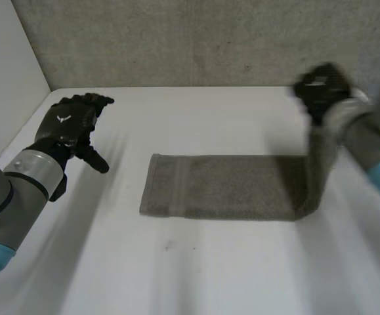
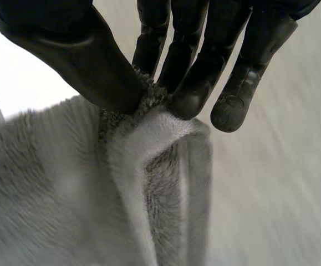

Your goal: Fold the towel.

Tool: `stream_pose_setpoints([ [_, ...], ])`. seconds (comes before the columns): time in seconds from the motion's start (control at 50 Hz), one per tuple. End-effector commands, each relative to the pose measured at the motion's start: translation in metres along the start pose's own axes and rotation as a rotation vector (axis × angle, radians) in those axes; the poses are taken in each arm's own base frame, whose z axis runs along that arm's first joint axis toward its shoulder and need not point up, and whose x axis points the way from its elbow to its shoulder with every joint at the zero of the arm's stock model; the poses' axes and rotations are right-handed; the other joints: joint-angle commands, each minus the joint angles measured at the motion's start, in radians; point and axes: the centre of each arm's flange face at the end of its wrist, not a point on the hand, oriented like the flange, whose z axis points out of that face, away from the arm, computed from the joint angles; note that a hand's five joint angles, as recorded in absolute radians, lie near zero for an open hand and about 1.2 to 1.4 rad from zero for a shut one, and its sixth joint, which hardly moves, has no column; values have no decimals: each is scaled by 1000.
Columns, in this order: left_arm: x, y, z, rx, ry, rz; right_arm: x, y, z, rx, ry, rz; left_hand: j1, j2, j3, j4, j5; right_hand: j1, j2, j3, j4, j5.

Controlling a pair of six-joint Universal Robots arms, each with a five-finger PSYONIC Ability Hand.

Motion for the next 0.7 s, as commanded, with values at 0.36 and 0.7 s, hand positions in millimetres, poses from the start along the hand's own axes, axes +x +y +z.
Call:
stream_pose_setpoints([
  [0.36, -2, -4, 2, 14, -4, 0, -228, -84, -69, 234, -501, -8, 2, 7, 8, 9, -24, -1151, -1148, -1164, -1167, -1162],
  [0.7, 5, -5, 2, 27, 15, 2, -110, 17, -65, -162, -314, 387, 2, 7, 8, 9, -24, -1151, -1148, -1164, -1167, -1162],
])
